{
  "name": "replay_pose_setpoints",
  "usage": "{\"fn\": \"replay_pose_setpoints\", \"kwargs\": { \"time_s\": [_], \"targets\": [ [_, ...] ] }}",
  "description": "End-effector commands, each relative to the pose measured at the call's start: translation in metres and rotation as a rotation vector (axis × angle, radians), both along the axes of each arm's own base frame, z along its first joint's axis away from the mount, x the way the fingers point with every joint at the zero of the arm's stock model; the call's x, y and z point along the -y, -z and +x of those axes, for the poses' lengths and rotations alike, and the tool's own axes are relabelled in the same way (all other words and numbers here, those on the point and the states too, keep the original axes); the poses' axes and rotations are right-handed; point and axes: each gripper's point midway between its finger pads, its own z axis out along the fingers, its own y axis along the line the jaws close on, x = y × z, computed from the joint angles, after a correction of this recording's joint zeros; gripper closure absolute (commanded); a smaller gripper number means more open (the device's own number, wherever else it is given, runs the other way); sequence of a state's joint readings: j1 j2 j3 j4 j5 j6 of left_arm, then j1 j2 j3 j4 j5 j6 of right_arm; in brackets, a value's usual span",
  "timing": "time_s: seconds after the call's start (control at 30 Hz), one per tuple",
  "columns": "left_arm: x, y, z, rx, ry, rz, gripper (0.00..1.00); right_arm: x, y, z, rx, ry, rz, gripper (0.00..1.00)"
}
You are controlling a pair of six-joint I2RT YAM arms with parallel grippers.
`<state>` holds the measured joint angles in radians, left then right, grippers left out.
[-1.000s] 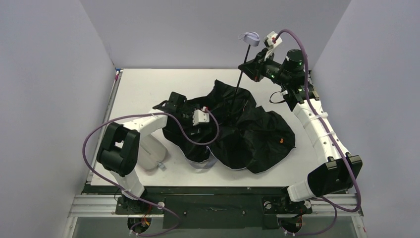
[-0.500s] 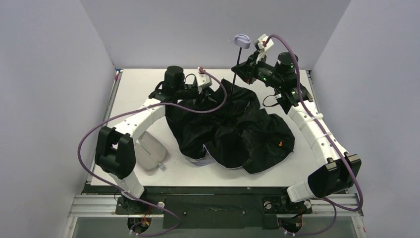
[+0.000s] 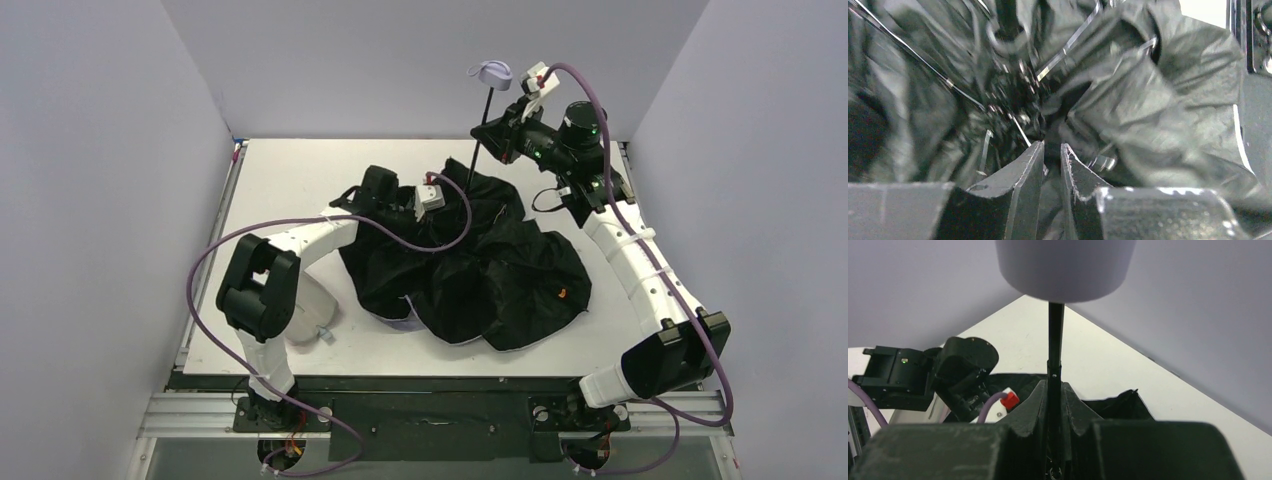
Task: Open the umbrella
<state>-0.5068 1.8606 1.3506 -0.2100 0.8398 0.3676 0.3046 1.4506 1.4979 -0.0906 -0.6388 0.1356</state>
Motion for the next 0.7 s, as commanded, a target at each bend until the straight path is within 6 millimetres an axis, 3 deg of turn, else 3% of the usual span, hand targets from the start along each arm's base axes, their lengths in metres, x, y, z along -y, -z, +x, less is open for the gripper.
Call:
{"fn": "replay_pose_setpoints", "kwargs": {
  "time_s": [0.0,0.2,0.33,0.5,0.57,0.63,0.67],
  "targets": [
    [-0.016,0.026,-0.026,-0.079,0.029,0.065,0.83,0.013,-0.067,0.001,0.178,0.024,0.076,1.0],
    [-0.037,0.058,-0.051,-0.156,0.04,0.173,0.85,0.024,-0.075,0.007,0.199,0.042,0.074,1.0],
    [-0.043,0.064,-0.05,-0.163,0.037,0.226,0.86,0.027,-0.076,0.011,0.202,0.042,0.069,1.0],
    [-0.058,0.069,-0.045,-0.042,0.079,0.36,0.87,0.027,-0.072,0.011,0.196,0.039,0.065,1.0],
    [-0.067,0.068,-0.046,0.03,0.124,0.4,0.87,0.026,-0.07,0.011,0.185,0.036,0.073,1.0],
    [-0.069,0.053,-0.041,0.081,0.129,0.354,0.87,0.022,-0.066,0.007,0.166,0.024,0.09,1.0],
    [-0.069,0.036,-0.033,0.097,0.102,0.305,0.87,0.02,-0.059,0.007,0.146,0.021,0.097,1.0]
  ]
}}
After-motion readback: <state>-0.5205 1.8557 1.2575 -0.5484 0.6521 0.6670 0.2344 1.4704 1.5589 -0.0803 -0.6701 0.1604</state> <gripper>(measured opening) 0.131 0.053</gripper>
